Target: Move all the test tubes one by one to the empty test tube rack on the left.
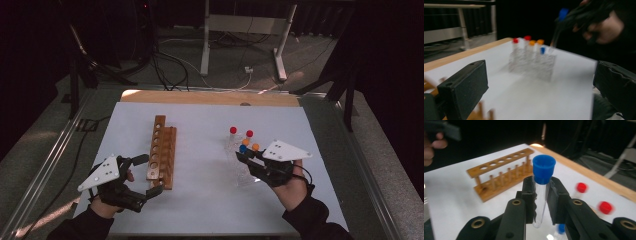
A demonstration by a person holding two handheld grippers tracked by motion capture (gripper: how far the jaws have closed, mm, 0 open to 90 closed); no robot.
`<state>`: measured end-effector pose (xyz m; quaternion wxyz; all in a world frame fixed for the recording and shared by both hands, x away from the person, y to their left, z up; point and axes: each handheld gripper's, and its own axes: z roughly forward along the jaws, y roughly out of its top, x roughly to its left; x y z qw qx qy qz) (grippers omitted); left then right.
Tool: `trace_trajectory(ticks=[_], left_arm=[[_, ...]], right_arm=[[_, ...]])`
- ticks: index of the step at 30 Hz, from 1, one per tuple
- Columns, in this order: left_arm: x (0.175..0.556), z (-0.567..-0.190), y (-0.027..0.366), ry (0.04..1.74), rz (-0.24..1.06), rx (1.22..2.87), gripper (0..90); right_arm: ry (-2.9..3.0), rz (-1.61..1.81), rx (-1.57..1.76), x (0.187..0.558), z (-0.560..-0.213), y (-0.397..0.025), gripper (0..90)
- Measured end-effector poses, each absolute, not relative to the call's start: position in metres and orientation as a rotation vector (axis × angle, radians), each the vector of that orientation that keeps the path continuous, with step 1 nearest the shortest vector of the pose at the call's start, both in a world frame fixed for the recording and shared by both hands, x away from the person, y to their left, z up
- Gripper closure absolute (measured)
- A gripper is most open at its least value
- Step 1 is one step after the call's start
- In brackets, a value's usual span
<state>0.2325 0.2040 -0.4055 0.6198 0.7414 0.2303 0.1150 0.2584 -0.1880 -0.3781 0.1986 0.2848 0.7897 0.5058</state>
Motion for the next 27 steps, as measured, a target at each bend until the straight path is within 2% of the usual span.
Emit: trace_trajectory(ticks=[13, 18, 22, 24, 25, 27], left_arm=[[0.241, -0.393, 0.150, 0.405, 0.195, 1.787, 0.7], [0.246, -0.391, 0.131, 0.366, 0.189, 1.805, 5.3], [0.247, -0.392, 0.124, 0.343, 0.198, 1.826, 15.7], [0.247, -0.392, 0.120, 0.335, 0.198, 1.833, 16.9], [0.248, -0.392, 0.116, 0.327, 0.206, 1.838, 23.6], [0.248, -0.392, 0.113, 0.320, 0.218, 1.838, 31.5]], right_arm=[[2.363, 1.463, 0.685, 0.250, -0.401, -0.141, 76.7], [2.399, 1.472, 0.661, 0.246, -0.406, -0.132, 76.7], [2.418, 1.477, 0.650, 0.244, -0.409, -0.127, 76.7], [2.420, 1.481, 0.647, 0.244, -0.409, -0.127, 76.7], [2.426, 1.484, 0.643, 0.243, -0.409, -0.125, 76.7], [2.430, 1.485, 0.638, 0.242, -0.410, -0.124, 76.7]])
